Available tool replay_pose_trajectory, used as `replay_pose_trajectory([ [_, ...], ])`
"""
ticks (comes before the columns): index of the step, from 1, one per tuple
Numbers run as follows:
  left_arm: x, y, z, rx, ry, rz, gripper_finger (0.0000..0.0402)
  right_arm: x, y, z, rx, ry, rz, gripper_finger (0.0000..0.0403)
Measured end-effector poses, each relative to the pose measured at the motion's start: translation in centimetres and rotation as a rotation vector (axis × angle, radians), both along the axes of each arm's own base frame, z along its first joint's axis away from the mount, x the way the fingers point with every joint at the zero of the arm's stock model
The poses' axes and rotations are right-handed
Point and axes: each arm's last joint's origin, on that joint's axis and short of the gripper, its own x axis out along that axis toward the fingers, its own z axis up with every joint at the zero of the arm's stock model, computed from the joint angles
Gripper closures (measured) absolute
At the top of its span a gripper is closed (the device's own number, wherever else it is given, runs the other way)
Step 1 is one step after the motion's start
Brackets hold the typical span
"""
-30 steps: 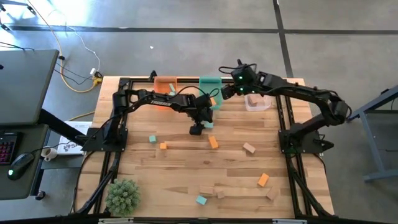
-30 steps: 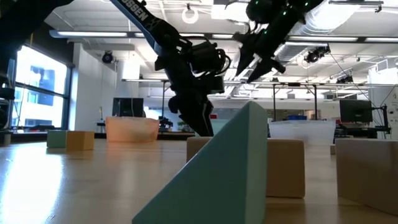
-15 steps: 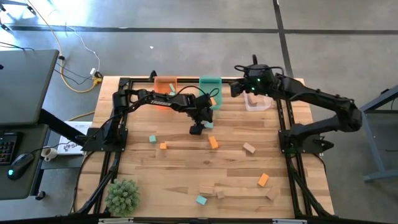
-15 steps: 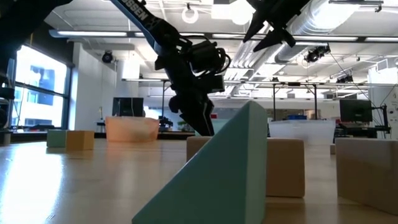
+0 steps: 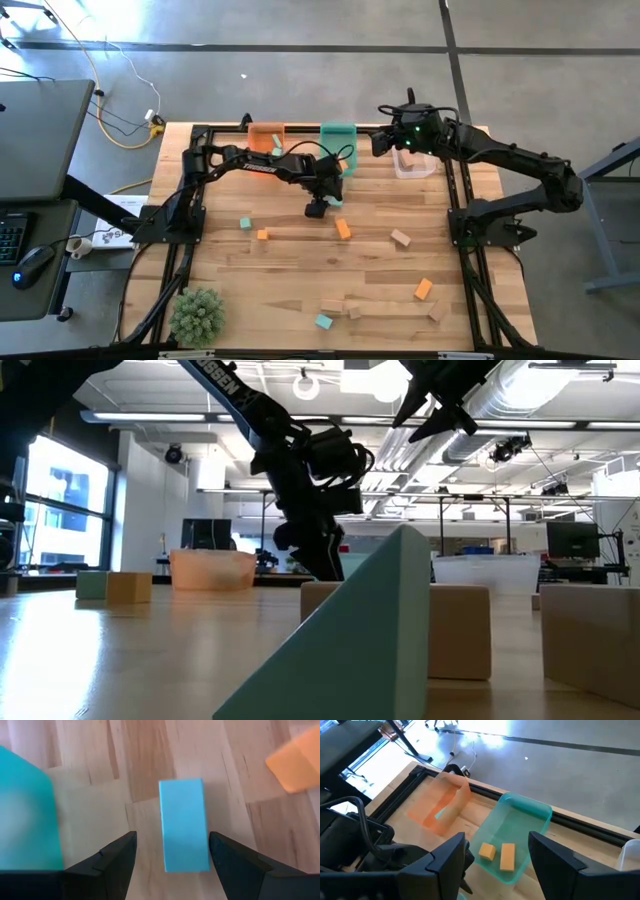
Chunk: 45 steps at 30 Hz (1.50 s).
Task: Sort & place blocks by color
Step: Put the light blue block into the orange bin
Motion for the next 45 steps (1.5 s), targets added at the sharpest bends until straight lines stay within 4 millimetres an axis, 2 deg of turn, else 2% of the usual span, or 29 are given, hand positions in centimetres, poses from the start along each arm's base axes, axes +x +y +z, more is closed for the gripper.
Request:
replay_pose_trajectory([
  [4, -0.1, -0.5, -0.1, 0.034, 0.040, -0.047, 0.0177, 0.0, 0.0, 0.0, 0.000, 0.001, 0.003, 0.0199],
  [22, 0.2, -0.6, -0.1, 0.030, 0.017, -0.023, 0.0281, 0.1, 0.1, 0.0, 0.002, -0.001, 0.008, 0.0199],
  [27, 0.3, -0.5, 0.1, 0.035, 0.002, -0.016, 0.0324, 0.2, 0.3, 0.0, 0.002, -0.001, 0.014, 0.0199],
  [33, -0.1, 0.0, 0.2, -0.040, -0.009, 0.012, 0.0393, 0.2, 0.3, 0.0, 0.001, 0.000, 0.014, 0.0199],
  [37, -0.3, 0.5, 0.2, -0.057, -0.011, 0.030, 0.0389, 0.2, 0.3, 0.0, -0.003, 0.003, 0.017, 0.0199],
  [45, -0.4, 0.1, 0.2, -0.061, 0.019, 0.025, 0.0360, 0.2, 0.3, 0.0, -0.013, 0.012, 0.025, 0.0199],
])
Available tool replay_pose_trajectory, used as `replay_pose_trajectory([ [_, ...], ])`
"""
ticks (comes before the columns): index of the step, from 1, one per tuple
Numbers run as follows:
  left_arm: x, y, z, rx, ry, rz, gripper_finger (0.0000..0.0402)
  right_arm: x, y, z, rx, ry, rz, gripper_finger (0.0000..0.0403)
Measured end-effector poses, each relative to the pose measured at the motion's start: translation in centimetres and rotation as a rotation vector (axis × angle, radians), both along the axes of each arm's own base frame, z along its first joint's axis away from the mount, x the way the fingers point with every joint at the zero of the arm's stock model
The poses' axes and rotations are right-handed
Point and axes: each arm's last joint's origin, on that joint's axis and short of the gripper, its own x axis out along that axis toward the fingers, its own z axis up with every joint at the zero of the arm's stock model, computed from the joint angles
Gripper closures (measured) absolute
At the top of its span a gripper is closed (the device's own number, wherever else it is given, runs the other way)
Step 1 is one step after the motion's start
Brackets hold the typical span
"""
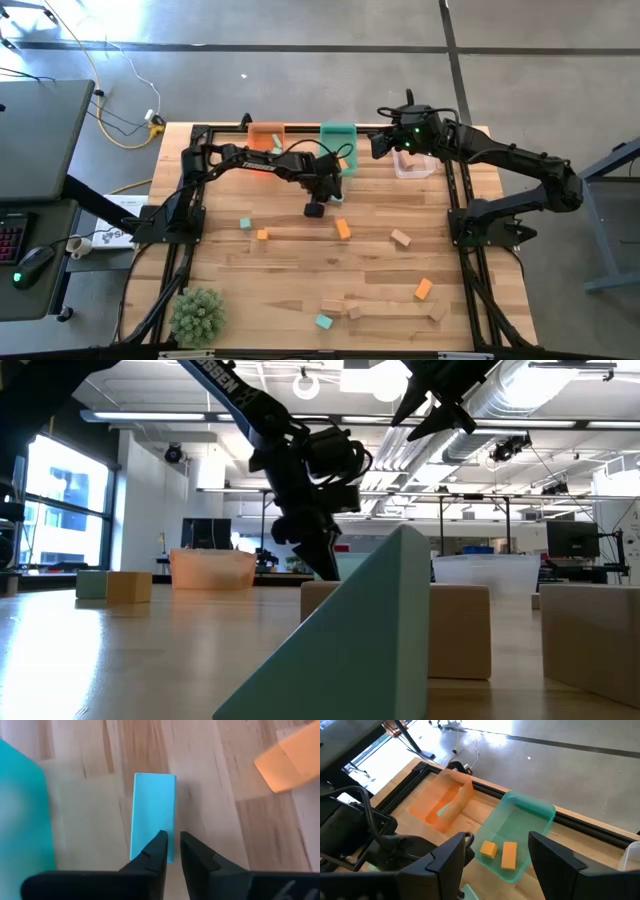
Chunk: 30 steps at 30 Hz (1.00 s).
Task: Sort & place blocks by color
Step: Put the light blue block into the orange bin
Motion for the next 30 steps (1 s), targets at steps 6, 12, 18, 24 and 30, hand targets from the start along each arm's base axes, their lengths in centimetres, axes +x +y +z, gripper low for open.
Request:
replay_pose_trajectory([
  [6, 0.1, 0.1, 0.7, -0.005, 0.025, 0.002, 0.0303, 0.0, 0.0, 0.0, -0.003, 0.002, 0.002, 0.0199],
  [12, -1.0, 0.1, 0.6, -0.068, 0.135, 0.061, 0.0258, 0.0, 0.0, -0.1, 0.005, 0.005, -0.002, 0.0199],
  [18, -2.1, -0.4, 0.5, -0.132, 0.247, 0.100, 0.0252, 0.0, 0.0, -0.1, 0.006, 0.006, -0.002, 0.0199],
  [24, -2.0, -0.9, 0.6, -0.127, 0.279, 0.082, 0.0240, -0.1, 0.0, -0.1, 0.005, 0.014, 0.002, 0.0199],
  [30, -1.0, -0.4, 2.6, -0.091, 0.283, 0.054, 0.0209, -0.1, 0.0, -0.1, -0.003, 0.022, 0.009, 0.0199],
])
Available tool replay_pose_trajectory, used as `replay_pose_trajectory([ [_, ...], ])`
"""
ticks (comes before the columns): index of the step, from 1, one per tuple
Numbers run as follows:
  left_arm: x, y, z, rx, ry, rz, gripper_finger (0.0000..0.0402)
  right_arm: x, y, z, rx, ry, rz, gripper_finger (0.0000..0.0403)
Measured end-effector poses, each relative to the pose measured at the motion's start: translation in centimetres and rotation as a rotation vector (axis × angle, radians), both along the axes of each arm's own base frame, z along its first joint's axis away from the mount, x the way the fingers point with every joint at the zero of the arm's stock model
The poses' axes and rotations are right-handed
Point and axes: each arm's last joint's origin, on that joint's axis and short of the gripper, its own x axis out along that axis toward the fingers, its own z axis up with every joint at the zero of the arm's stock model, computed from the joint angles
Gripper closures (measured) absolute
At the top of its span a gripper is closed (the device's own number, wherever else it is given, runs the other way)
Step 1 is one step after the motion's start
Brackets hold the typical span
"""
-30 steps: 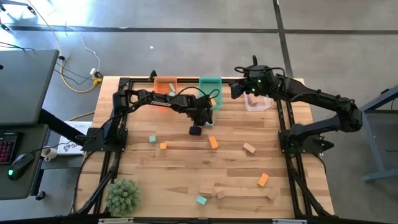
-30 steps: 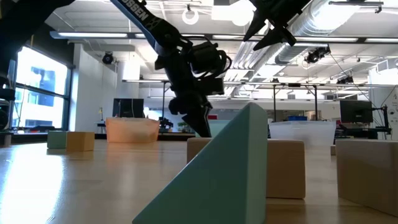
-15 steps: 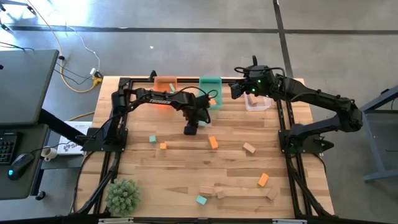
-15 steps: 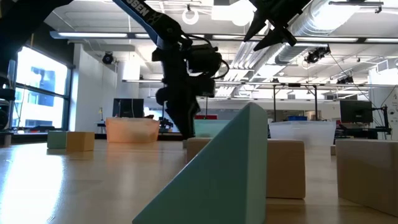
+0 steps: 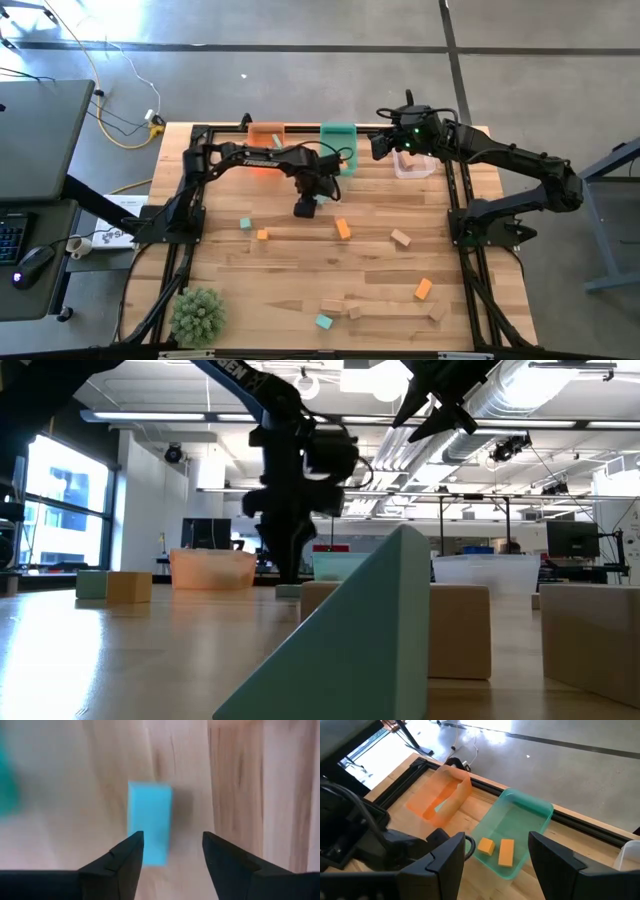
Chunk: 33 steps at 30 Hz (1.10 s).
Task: Sort & place blocks by color
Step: Put the light blue block into the orange bin
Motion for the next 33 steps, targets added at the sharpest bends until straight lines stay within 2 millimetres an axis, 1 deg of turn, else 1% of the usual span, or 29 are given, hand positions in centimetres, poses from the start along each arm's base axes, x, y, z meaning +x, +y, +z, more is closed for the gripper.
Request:
replay_pose_trajectory([
  [2, 0.4, 0.3, 0.9, 0.043, -0.030, 0.002, 0.0200, 0.0, 0.0, 0.0, 0.000, 0.000, 0.000, 0.0199],
  [4, 0.5, 0.5, 1.1, 0.061, -0.030, 0.007, 0.0191, 0.0, 0.0, 0.0, 0.001, 0.000, 0.001, 0.0199],
  [11, 0.4, 0.4, 0.8, 0.062, -0.025, -0.042, 0.0162, 0.0, 0.0, -0.1, 0.004, 0.008, 0.001, 0.0199],
  [15, 0.5, 0.6, 0.2, 0.057, -0.021, -0.045, 0.0155, -0.1, 0.0, -0.1, 0.007, 0.016, 0.001, 0.0199],
  [21, 0.9, 0.9, -2.6, 0.041, 0.046, -0.046, 0.0155, -0.1, 0.1, -0.2, 0.012, 0.027, 0.001, 0.0199],
  [24, 1.1, 0.7, -2.8, 0.091, 0.058, -0.046, 0.0155, -0.2, 0.1, -0.3, 0.015, 0.034, 0.001, 0.0199],
  [29, 1.1, 0.7, -2.8, 0.092, 0.058, -0.046, 0.0161, -0.2, 0.1, -0.4, 0.017, 0.045, -0.002, 0.0199],
  [31, 1.1, 0.7, -2.8, 0.095, 0.061, -0.046, 0.0174, -0.2, 0.1, -0.4, 0.017, 0.045, -0.002, 0.0199],
  [33, 1.1, 0.7, -2.8, 0.093, 0.061, -0.046, 0.0197, -0.2, 0.1, -0.4, 0.017, 0.045, -0.002, 0.0199],
])
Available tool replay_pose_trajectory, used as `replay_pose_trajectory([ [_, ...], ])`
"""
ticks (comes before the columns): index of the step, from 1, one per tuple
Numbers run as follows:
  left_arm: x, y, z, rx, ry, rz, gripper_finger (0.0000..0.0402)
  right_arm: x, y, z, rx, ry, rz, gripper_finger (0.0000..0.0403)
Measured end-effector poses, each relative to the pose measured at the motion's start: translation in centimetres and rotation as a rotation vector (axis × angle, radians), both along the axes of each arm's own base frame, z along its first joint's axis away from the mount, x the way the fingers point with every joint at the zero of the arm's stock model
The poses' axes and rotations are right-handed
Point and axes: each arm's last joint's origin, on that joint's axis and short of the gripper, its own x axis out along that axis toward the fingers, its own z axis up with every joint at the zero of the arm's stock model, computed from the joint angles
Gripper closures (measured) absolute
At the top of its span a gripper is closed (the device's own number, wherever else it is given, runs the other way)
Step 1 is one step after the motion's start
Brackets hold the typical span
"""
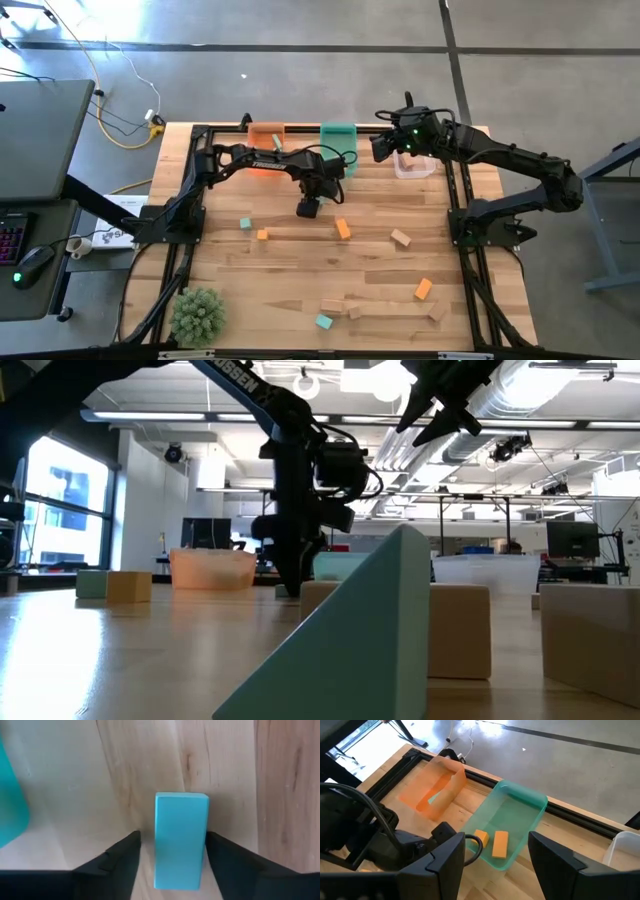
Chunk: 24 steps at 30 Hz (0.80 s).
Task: Sort & place blocks by color
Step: Put the light blue block into the orange bin
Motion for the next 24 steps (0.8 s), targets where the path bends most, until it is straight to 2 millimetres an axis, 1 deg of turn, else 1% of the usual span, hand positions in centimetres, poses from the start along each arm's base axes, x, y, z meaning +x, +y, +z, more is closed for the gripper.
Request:
replay_pose_trajectory([
  [6, -0.1, 0.2, 0.2, 0.000, -0.004, 0.007, 0.0307, 0.0, 0.0, 0.0, 0.002, -0.004, 0.004, 0.0199],
  [9, -0.5, 0.7, 0.6, 0.006, -0.010, 0.020, 0.0307, 0.1, 0.2, 0.0, 0.010, -0.010, 0.011, 0.0199],
  [11, -0.9, 1.2, 1.3, 0.006, -0.017, 0.036, 0.0307, 0.3, 0.6, 0.0, 0.016, -0.015, 0.022, 0.0199],
  [18, -3.1, 2.9, 6.1, 0.027, -0.099, 0.112, 0.0307, 1.2, 2.7, 0.2, -0.002, -0.032, 0.098, 0.0199],
  [22, -5.1, 4.7, 9.3, 0.072, -0.169, 0.185, 0.0307, 1.6, 3.7, 0.5, -0.019, -0.069, 0.131, 0.0199],
  [24, -6.4, 5.8, 10.4, 0.088, -0.189, 0.227, 0.0307, 1.9, 4.1, 0.8, -0.026, -0.095, 0.150, 0.0199],
])
